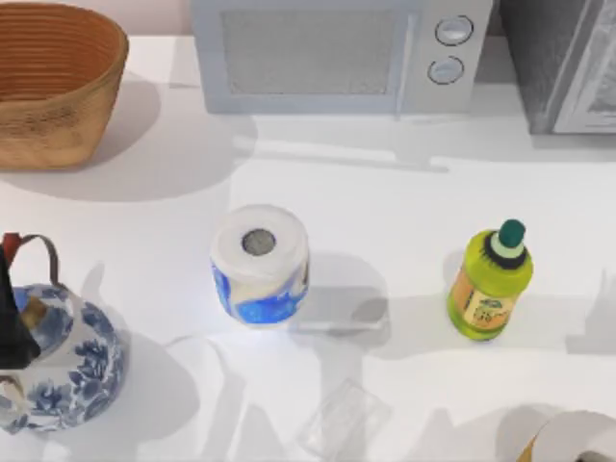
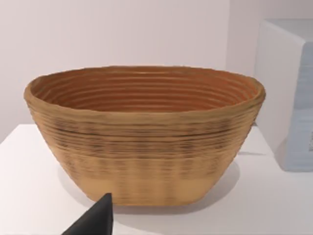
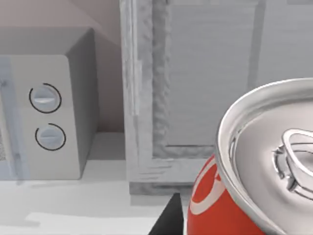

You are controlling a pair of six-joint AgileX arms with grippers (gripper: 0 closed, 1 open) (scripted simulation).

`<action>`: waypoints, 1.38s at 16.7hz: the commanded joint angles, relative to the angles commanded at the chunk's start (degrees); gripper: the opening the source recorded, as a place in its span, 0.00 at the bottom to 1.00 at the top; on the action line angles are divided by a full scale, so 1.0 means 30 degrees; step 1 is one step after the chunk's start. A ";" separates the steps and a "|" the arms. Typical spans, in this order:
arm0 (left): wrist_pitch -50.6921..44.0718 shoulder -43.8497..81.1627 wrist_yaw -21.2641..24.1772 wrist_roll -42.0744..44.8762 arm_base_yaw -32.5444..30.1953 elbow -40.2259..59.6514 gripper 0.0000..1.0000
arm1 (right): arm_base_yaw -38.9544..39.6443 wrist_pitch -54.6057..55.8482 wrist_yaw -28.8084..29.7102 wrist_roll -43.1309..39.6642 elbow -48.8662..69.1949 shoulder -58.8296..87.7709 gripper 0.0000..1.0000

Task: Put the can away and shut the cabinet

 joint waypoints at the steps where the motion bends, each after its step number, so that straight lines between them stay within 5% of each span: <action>1: 0.0000 0.0000 0.0000 0.0000 0.0000 0.0000 1.00 | 0.0074 -0.0258 0.0164 -0.0007 0.0980 0.0809 0.00; 17: 0.0000 0.0000 0.0000 0.0000 0.0000 0.0000 1.00 | 0.3125 -0.6406 0.2754 0.0265 2.6852 2.0238 0.00; 23: 0.0000 0.0000 0.0000 0.0000 0.0000 0.0000 1.00 | 0.3455 -0.7521 0.3373 0.0339 3.1265 2.3581 0.00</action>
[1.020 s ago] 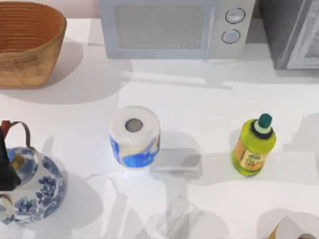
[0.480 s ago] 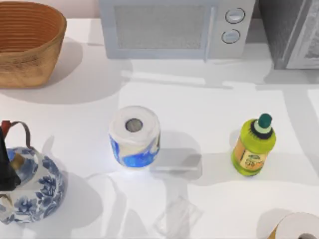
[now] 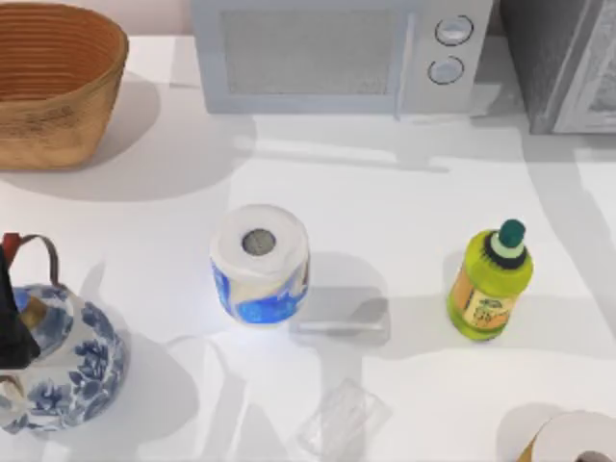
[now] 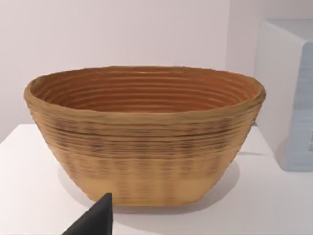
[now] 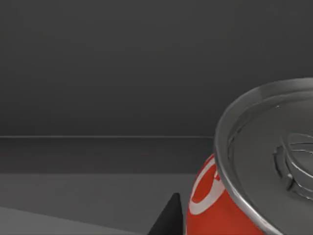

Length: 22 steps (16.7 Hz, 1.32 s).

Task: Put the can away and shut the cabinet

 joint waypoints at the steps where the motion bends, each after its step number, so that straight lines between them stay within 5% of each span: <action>1: 0.0000 0.0000 0.0000 0.0000 0.0000 0.0000 1.00 | 0.0002 -0.0010 0.0006 0.0001 0.0035 0.0028 0.00; 10: 0.0000 0.0000 0.0000 0.0000 0.0000 0.0000 1.00 | -0.0083 -0.0609 -0.0313 -0.0062 0.2113 0.1839 0.00; 22: 0.0000 0.0000 0.0000 0.0000 0.0000 0.0000 1.00 | -0.1243 -0.4440 -0.1448 -0.0023 1.7714 1.3079 0.00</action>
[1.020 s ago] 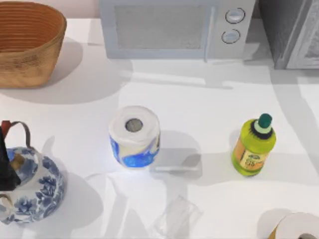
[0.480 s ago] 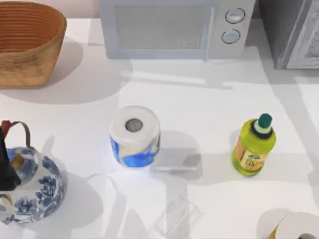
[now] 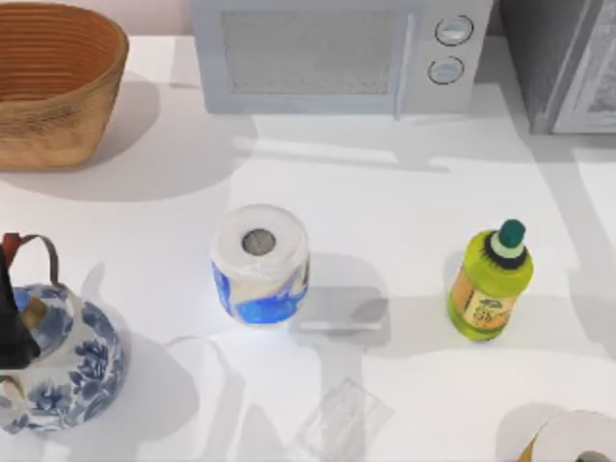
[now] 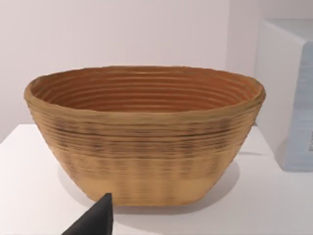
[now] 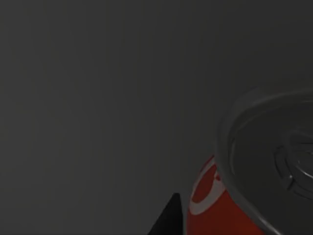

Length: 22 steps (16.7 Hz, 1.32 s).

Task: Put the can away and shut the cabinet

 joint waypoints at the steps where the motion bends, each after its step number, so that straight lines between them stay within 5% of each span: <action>1: 0.0000 0.0000 0.0000 0.0000 0.0000 0.0000 1.00 | -0.0156 -0.0209 0.0014 -0.0001 0.0770 0.0601 0.00; 8: 0.0000 0.0000 0.0000 0.0000 0.0000 0.0000 1.00 | -0.0423 -0.0508 0.0058 0.0023 0.1812 0.1460 0.00; 21: 0.0000 0.0000 0.0000 0.0000 0.0000 0.0000 1.00 | -0.0423 -0.0508 0.0058 0.0023 0.1812 0.1460 0.98; 22: 0.0000 0.0000 0.0000 0.0000 0.0000 0.0000 1.00 | -0.0423 -0.0508 0.0058 0.0023 0.1812 0.1460 1.00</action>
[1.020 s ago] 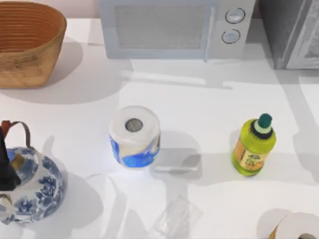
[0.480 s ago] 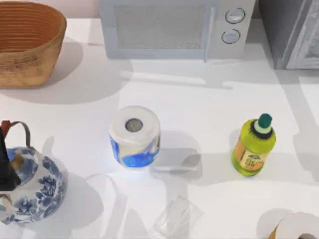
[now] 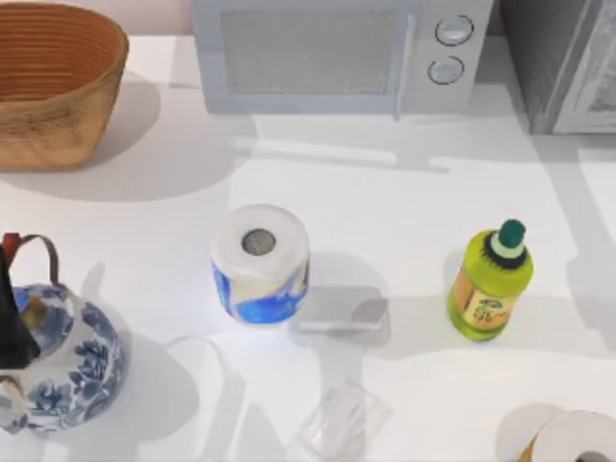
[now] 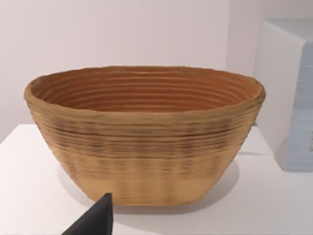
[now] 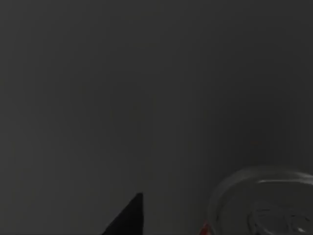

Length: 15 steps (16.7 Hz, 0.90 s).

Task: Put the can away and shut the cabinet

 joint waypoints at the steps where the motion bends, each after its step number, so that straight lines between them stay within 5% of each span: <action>1: 0.0000 0.0000 0.0000 0.0000 0.0000 0.0000 1.00 | 0.0000 0.0000 0.0000 0.0000 0.0000 0.0000 1.00; 10: 0.0000 0.0000 0.0000 0.0000 0.0000 0.0000 1.00 | 0.0033 0.0100 -0.0039 -0.0036 -0.0191 -0.0171 1.00; 15: 0.0000 0.0000 0.0000 0.0000 0.0000 0.0000 1.00 | -0.0052 0.1846 -0.0765 -0.0540 -0.4097 -0.3715 1.00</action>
